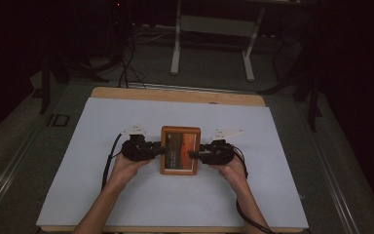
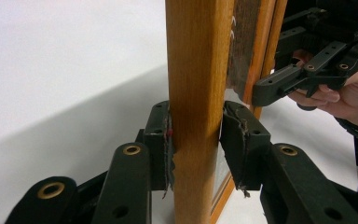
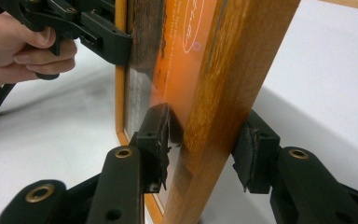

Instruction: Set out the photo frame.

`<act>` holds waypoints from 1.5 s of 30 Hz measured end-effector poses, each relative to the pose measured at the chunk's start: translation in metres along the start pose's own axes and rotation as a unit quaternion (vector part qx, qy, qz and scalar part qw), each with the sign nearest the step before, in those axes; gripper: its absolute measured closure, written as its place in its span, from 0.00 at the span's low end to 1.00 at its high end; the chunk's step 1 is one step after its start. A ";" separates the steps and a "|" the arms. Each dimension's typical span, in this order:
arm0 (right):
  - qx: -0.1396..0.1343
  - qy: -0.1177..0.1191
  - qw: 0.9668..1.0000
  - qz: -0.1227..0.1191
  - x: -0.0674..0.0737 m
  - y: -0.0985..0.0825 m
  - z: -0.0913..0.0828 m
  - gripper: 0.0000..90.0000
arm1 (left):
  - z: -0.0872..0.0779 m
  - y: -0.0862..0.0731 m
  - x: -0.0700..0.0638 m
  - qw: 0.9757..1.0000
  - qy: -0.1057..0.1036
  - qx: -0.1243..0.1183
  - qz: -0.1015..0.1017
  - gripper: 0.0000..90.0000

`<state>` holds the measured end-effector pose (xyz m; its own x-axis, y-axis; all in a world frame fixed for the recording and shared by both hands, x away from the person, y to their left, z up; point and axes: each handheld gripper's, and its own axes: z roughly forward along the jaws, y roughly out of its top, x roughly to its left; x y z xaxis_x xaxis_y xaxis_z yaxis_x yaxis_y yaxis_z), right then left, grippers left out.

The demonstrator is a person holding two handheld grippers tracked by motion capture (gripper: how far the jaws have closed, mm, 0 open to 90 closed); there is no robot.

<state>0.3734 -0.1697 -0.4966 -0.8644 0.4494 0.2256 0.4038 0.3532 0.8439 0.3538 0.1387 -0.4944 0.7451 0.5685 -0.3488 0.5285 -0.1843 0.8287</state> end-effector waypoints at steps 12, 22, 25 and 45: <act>0.000 -0.009 1.000 0.002 0.001 0.000 0.001 0.63 | 0.000 0.000 -0.001 1.000 0.000 0.003 -0.001 0.73; 0.009 -0.028 1.000 0.000 0.003 0.000 -0.002 0.49 | -0.007 -0.001 0.005 1.000 0.008 -0.004 -0.008 0.60; 0.006 -0.028 1.000 -0.001 0.004 0.001 -0.006 0.49 | -0.007 -0.001 0.003 1.000 0.016 -0.004 -0.002 0.59; -0.009 -0.022 1.000 -0.003 0.005 0.003 -0.026 0.48 | -0.014 0.000 0.004 1.000 0.021 -0.017 -0.003 0.58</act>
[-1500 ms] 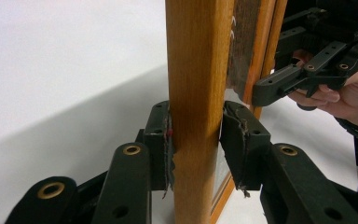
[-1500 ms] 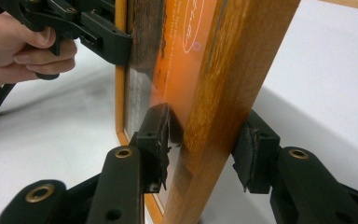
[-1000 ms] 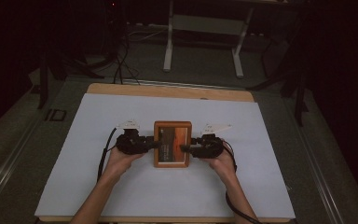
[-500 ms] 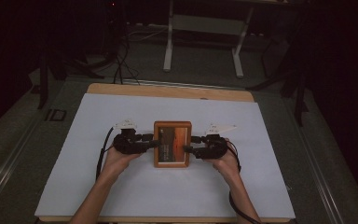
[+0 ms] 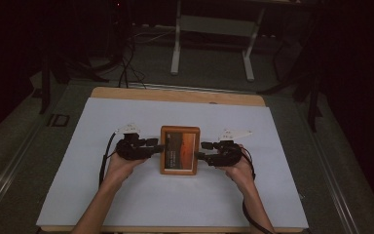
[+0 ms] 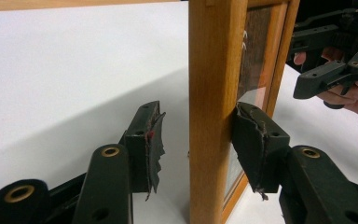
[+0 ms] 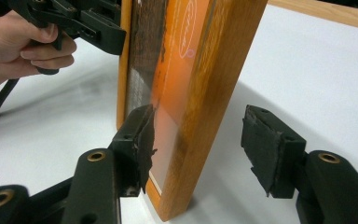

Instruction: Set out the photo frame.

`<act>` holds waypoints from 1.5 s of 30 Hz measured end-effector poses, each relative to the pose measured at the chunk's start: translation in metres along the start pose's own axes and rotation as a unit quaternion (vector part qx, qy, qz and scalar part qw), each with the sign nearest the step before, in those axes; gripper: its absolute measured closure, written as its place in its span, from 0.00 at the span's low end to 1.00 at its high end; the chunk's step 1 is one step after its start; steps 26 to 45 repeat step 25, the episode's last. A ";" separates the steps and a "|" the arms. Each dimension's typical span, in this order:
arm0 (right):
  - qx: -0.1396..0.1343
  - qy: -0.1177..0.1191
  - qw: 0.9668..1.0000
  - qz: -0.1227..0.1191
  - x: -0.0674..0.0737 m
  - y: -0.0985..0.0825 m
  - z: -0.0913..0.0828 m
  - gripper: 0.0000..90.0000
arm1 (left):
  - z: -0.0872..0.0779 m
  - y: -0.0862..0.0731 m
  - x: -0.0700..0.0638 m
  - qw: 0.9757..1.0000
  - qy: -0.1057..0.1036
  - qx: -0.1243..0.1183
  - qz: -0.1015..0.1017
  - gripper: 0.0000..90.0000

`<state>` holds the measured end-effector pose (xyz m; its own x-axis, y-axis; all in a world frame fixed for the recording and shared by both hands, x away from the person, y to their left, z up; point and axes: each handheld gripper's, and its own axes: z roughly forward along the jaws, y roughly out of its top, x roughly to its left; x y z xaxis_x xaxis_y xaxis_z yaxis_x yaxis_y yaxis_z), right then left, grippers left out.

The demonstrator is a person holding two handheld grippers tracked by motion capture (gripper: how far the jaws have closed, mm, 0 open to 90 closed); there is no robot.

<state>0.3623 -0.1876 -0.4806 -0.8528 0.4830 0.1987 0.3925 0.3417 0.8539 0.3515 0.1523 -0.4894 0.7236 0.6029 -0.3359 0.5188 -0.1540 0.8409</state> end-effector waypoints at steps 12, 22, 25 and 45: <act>-0.014 -0.010 1.000 0.000 -0.004 0.001 -0.018 0.47 | -0.017 0.005 0.003 1.000 0.005 -0.025 0.000 0.58; -0.025 -0.024 0.999 0.012 -0.012 -0.003 -0.035 0.46 | -0.042 0.010 0.008 0.998 0.041 -0.042 -0.006 0.59; -0.025 -0.031 0.999 0.017 -0.016 -0.005 -0.039 0.45 | -0.049 0.008 0.012 0.996 0.088 -0.027 0.000 0.58; -0.025 -0.031 0.999 0.017 -0.016 -0.005 -0.039 0.45 | -0.049 0.008 0.012 0.996 0.088 -0.027 0.000 0.58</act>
